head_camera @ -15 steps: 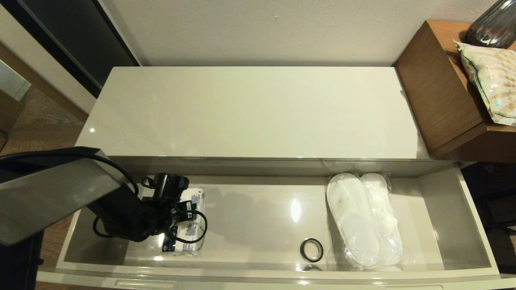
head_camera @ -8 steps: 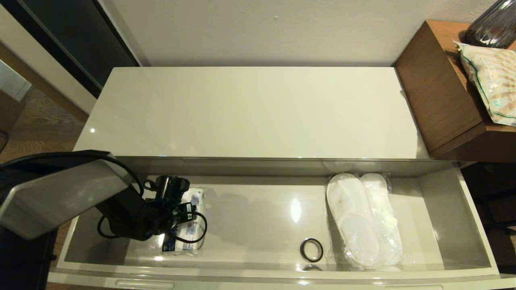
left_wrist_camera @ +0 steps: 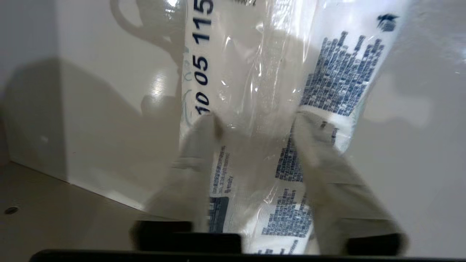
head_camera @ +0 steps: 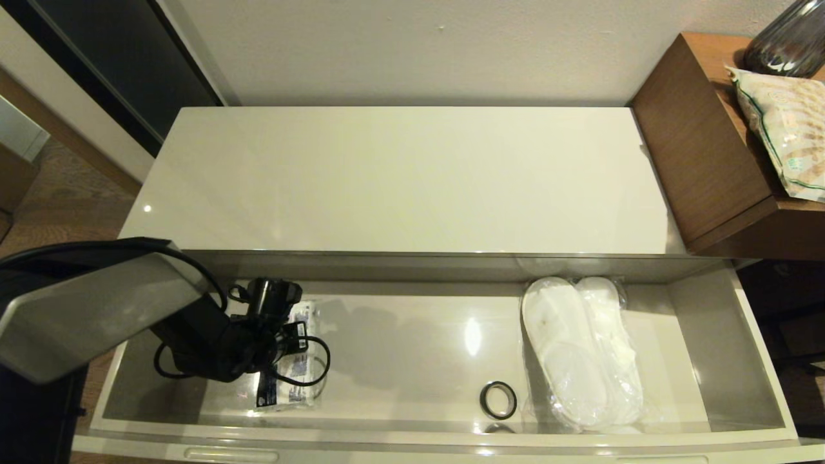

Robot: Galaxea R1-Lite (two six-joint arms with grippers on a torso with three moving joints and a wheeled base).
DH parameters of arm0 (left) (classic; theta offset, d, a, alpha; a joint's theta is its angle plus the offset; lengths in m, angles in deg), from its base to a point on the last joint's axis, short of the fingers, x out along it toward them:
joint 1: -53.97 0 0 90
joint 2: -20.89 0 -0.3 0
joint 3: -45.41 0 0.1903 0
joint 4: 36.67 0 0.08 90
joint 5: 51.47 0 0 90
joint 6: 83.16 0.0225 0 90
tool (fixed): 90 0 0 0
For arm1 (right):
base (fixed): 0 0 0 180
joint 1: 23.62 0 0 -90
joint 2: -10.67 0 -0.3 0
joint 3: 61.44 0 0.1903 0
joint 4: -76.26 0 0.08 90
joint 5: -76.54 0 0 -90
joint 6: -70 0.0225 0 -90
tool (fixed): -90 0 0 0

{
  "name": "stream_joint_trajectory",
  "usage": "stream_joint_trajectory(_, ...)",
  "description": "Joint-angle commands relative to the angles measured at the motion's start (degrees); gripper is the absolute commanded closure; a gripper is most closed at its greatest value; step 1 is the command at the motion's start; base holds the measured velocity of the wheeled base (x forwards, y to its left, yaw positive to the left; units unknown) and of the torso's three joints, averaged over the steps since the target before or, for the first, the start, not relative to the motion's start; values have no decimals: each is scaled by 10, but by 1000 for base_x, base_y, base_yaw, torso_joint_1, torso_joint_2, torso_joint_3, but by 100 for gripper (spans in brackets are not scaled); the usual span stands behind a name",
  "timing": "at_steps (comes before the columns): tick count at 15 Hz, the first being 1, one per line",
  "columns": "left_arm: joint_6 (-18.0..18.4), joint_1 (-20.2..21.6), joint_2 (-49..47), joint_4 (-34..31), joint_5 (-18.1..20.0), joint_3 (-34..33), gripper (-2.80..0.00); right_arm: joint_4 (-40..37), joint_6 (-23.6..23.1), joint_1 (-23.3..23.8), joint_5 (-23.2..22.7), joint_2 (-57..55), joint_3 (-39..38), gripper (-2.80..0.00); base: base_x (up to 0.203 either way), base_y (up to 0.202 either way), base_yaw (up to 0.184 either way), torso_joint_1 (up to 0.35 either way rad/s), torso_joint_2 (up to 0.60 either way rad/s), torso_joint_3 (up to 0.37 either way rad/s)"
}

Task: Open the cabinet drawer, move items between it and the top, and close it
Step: Place the tissue on the table

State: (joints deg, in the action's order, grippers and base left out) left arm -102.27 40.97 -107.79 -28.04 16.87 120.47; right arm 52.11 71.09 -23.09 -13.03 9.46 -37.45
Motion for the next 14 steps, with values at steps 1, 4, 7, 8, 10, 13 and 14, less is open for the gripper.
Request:
stream_joint_trajectory(1,4,0,15,3,0,-4,0,0,1,0,0,0,0,0,0,0,0,0,0,0)
stream_joint_trajectory(4,4,-1,14,3,-1,-6,0,0,1,0,0,0,0,0,0,0,0,0,0,0)
stream_joint_trajectory(7,5,-1,15,5,0,-8,0,0,0,0,0,0,0,0,0,0,0,0,0,0)
stream_joint_trajectory(8,4,-1,16,6,-1,-9,0,0,0,0,0,0,0,0,0,0,0,0,0,0)
stream_joint_trajectory(10,5,-3,21,6,-1,-12,0,0,0,0,0,0,0,0,0,0,0,0,0,0)
stream_joint_trajectory(13,5,-4,26,3,0,-13,0,0,1,0,0,0,0,0,0,0,0,0,0,0)
stream_joint_trajectory(14,5,-4,26,3,-1,-13,0,0,1,0,0,0,0,0,0,0,0,0,0,0)
